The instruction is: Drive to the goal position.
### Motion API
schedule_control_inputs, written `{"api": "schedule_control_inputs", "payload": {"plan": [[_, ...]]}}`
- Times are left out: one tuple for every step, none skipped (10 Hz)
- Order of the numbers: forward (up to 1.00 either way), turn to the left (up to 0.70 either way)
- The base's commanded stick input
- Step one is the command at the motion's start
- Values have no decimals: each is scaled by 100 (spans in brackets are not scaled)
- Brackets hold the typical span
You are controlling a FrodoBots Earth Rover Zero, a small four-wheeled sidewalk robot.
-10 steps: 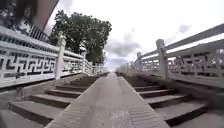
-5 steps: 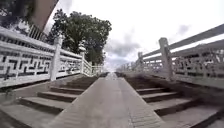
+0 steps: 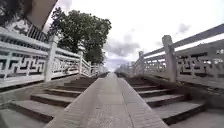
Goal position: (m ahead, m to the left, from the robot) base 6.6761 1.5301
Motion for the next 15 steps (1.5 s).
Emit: {"api": "schedule_control_inputs", "payload": {"plan": [[45, 0], [45, 0], [45, 0], [45, 0], [45, 0], [45, 0], [45, 0], [45, 0], [45, 0], [45, 0], [45, 0], [45, 0], [45, 0], [45, 0], [45, 0]]}}
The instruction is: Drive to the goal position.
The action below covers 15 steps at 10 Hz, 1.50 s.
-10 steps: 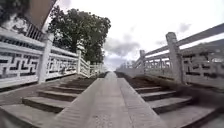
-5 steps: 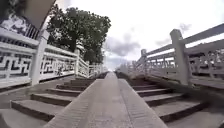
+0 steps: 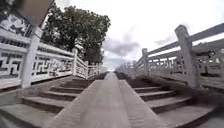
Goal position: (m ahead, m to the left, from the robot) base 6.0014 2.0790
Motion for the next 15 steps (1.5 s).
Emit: {"api": "schedule_control_inputs", "payload": {"plan": [[45, 0], [45, 0], [45, 0], [45, 0], [45, 0], [45, 0], [45, 0], [45, 0], [45, 0], [45, 0], [45, 0], [45, 0], [45, 0], [45, 0], [45, 0]]}}
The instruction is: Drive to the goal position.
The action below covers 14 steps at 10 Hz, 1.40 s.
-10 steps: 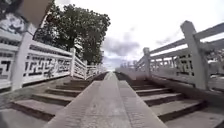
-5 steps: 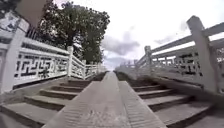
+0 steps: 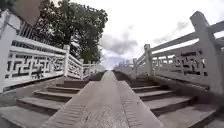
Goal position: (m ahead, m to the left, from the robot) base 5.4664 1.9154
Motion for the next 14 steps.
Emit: {"api": "schedule_control_inputs", "payload": {"plan": [[45, 0], [45, 0], [45, 0], [45, 0], [45, 0], [45, 0], [45, 0], [45, 0], [45, 0], [45, 0], [45, 0], [45, 0], [45, 0], [45, 0]]}}
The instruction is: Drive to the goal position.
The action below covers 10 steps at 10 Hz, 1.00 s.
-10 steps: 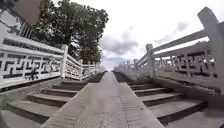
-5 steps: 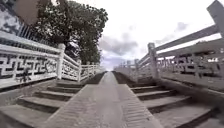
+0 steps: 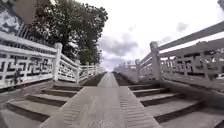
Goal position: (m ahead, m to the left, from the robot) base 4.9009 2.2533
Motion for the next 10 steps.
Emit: {"api": "schedule_control_inputs", "payload": {"plan": [[45, 0], [45, 0], [45, 0], [45, 0], [45, 0], [45, 0], [45, 0], [45, 0], [45, 0], [45, 0]]}}
